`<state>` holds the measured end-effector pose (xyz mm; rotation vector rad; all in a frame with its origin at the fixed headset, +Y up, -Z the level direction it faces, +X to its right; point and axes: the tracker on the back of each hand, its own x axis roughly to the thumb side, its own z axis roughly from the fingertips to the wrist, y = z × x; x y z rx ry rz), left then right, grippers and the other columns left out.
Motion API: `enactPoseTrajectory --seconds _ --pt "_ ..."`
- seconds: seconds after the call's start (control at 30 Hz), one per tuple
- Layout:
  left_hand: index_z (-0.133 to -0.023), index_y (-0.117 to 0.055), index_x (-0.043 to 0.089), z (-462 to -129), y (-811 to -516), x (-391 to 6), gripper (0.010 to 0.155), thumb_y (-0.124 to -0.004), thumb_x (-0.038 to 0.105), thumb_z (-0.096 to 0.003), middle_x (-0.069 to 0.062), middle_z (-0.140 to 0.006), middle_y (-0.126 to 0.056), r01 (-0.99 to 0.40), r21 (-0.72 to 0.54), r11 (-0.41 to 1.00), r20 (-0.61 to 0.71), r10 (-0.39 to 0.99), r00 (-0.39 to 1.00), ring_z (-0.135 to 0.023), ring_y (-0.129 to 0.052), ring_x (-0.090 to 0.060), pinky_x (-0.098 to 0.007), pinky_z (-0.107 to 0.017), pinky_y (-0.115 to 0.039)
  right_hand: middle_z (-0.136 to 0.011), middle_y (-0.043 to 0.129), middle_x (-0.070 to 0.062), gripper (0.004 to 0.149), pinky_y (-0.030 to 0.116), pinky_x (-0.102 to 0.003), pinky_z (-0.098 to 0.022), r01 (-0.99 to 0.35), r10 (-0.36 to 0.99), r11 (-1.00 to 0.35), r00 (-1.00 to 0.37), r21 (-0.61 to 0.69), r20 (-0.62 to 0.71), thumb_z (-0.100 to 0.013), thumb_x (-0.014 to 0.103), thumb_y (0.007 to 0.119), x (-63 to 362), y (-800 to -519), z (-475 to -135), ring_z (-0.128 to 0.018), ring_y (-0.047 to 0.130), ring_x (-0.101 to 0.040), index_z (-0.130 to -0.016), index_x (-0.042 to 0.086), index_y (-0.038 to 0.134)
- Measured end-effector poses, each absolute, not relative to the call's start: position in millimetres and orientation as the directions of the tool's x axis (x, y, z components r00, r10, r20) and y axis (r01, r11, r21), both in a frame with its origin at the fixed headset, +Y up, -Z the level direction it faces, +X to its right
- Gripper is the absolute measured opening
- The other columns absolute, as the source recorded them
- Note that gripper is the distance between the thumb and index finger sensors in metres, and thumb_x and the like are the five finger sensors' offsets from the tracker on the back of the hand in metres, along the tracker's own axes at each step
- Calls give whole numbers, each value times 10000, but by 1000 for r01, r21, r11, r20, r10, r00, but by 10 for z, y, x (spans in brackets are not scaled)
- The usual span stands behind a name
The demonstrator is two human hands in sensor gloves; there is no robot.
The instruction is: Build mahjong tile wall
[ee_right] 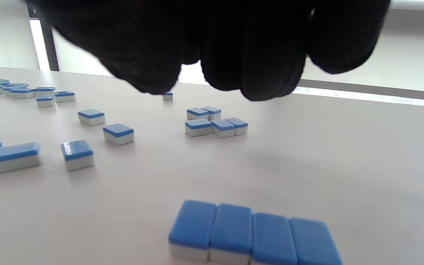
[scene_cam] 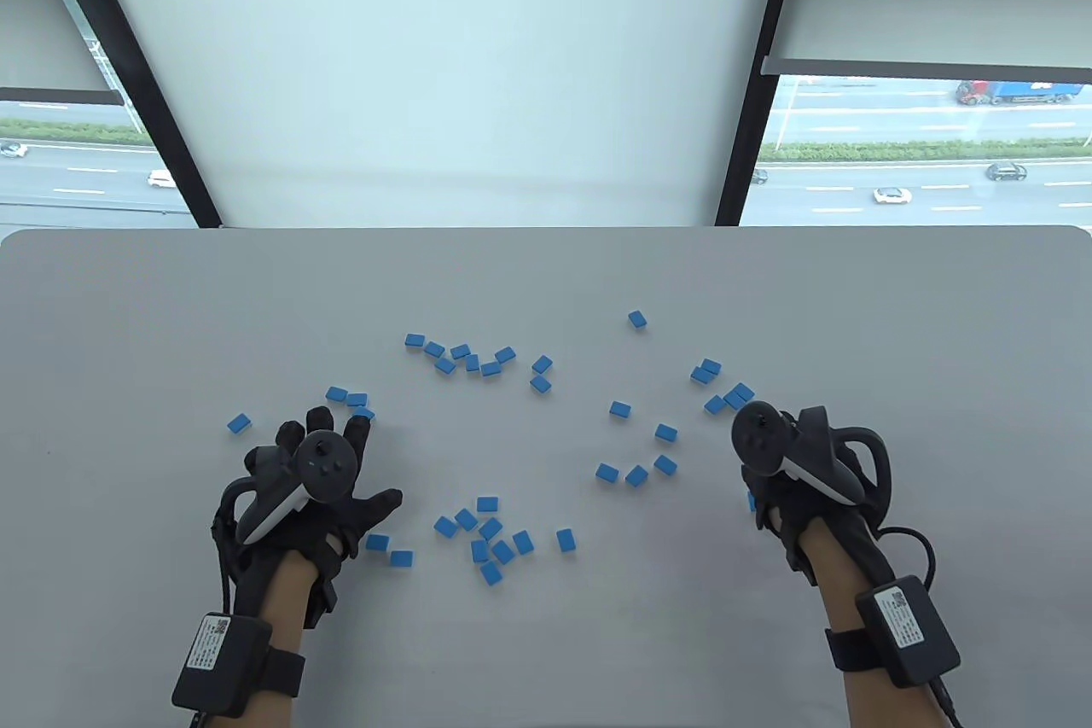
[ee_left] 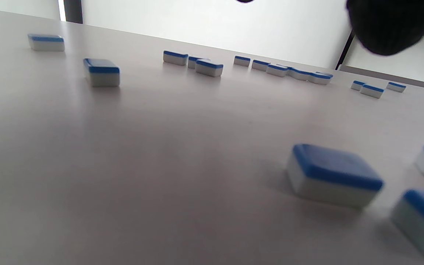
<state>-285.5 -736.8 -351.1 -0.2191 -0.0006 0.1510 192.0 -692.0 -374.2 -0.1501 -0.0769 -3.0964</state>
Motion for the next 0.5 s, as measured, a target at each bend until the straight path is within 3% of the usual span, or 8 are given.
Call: enactPoseTrajectory --seconds 0.27,0.5 --pt "-1121 -249 368 -3511 -7372 -2863 955 -686 751 -364 -74 -1181 -115 -149 -223 963 -21 149 989 -1059 -148 -488 -780 -656 -214 -923 758 -25 622 710 -549 -604 21 -3 -994 -985 103 172 -377 320 904 1458 -7134 -3911 -732 879 -337 -942 271 646" --pt "-1120 -249 369 -3516 -7376 -2850 954 -688 750 -364 -71 -1181 -116 -137 -227 964 -18 136 991 -1059 -149 -488 -779 -656 -214 -980 700 -4 645 689 -548 -625 171 -127 -974 -956 147 266 -383 293 910 1237 -7475 -3863 -778 850 -336 -952 350 612"
